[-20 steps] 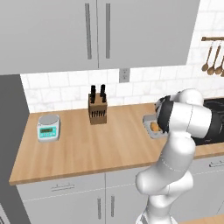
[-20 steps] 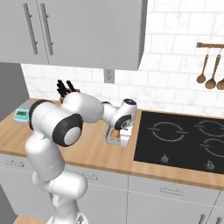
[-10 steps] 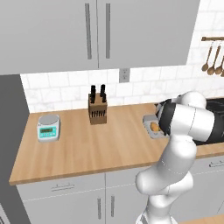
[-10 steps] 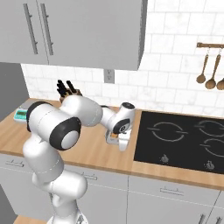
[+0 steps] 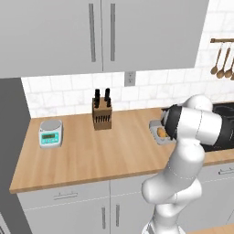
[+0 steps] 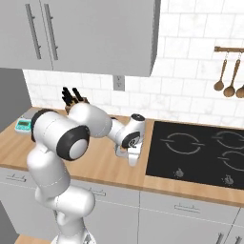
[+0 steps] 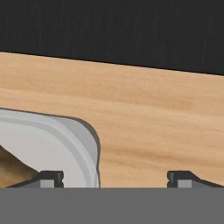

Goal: Take the meat container that has the chicken drumstick and place it on the second highest rack of the freezer. Then take the vegetable container that has the potato and sweet potato and place it on the highest rack of the freezer.

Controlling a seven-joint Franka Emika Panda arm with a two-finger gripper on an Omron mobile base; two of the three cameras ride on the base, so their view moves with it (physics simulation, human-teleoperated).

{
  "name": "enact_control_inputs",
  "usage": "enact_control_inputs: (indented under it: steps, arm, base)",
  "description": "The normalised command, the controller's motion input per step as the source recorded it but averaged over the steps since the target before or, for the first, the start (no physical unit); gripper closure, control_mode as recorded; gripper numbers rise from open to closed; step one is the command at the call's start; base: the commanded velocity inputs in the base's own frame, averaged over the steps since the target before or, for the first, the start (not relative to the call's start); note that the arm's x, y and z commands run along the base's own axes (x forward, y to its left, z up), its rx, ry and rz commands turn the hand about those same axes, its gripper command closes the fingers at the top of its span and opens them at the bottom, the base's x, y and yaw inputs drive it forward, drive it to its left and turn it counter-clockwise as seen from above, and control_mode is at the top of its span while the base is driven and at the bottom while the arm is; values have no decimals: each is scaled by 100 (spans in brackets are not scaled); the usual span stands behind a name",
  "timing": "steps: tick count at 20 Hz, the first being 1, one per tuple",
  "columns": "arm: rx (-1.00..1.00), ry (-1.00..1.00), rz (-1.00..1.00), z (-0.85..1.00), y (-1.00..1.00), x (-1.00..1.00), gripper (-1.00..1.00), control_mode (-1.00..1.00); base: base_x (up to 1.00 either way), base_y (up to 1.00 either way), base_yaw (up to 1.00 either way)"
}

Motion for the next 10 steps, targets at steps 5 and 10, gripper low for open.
enact_control_inputs:
  steps: [5, 10]
  arm:
    - [0, 0, 0, -4, 2, 27, -100, -100]
    - [0, 0, 0, -42, 16, 20, -100, -100]
  base:
    - [0, 0, 0]
    - [0, 0, 0]
